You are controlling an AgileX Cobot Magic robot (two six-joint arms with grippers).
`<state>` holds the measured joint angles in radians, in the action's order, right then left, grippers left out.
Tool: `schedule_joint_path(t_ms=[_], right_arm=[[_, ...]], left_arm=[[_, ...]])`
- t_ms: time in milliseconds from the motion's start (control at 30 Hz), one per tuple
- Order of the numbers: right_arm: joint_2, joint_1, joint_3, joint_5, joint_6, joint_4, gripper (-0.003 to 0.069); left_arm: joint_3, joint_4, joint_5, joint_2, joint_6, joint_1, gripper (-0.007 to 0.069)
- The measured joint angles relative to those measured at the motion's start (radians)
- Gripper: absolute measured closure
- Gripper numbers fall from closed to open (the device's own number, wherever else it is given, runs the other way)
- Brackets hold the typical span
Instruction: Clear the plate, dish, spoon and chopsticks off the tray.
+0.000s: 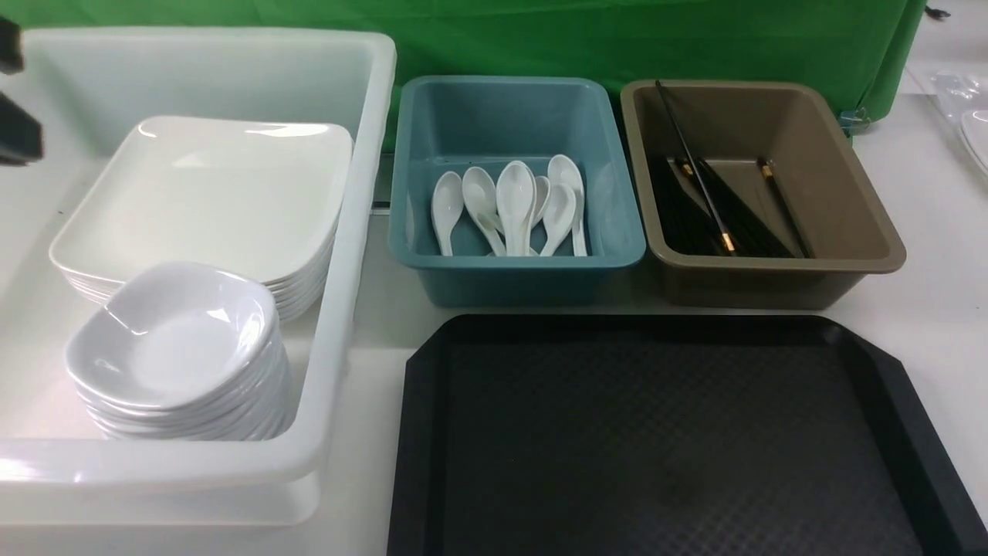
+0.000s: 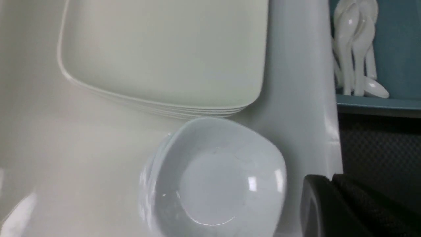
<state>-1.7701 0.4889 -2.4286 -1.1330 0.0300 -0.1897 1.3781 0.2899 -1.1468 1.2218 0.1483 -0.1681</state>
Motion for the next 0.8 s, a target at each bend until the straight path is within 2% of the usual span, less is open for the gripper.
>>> schedule_joint_path(t_ms=[133, 233, 267, 400, 433, 500, 600, 700, 800], right_arm=[[0.136, -0.033, 0.077, 0.000, -0.030, -0.012, 0.0633], [0.354, -0.045, 0.262, 0.003, -0.096, -0.082, 0.0634], [0.393, -0.045, 0.289, 0.004, -0.102, -0.091, 0.0634], [0.673, -0.045, 0.637, 0.112, -0.175, -0.128, 0.0636], [0.703, -0.045, 0.676, 0.130, -0.183, -0.129, 0.0636], [0.903, -0.045, 0.925, 0.279, -0.236, -0.130, 0.0636], [1.132, -0.045, 1.245, 0.525, -0.274, -0.132, 0.0636], [1.263, -0.045, 1.469, 0.725, -0.281, -0.132, 0.0636], [1.440, -0.045, 1.764, 1.005, -0.287, -0.127, 0.0636]], left_arm=[[-0.024, 0.004, 0.020, -0.003, 0.014, 0.082, 0.0615], [-0.077, 0.008, 0.072, -0.014, 0.036, 0.231, 0.0615], [-0.077, 0.008, 0.074, -0.016, 0.036, 0.240, 0.0615], [-0.106, 0.012, 0.128, -0.046, 0.040, 0.404, 0.0615], [-0.109, 0.012, 0.134, -0.050, 0.040, 0.419, 0.0615], [-0.131, 0.013, 0.171, -0.085, 0.043, 0.509, 0.0615], [-0.186, 0.017, 0.224, -0.151, 0.032, 0.582, 0.0615], [-0.254, 0.021, 0.286, -0.222, 0.009, 0.606, 0.0615], [-0.400, 0.023, 0.410, -0.348, -0.039, 0.616, 0.0615]])
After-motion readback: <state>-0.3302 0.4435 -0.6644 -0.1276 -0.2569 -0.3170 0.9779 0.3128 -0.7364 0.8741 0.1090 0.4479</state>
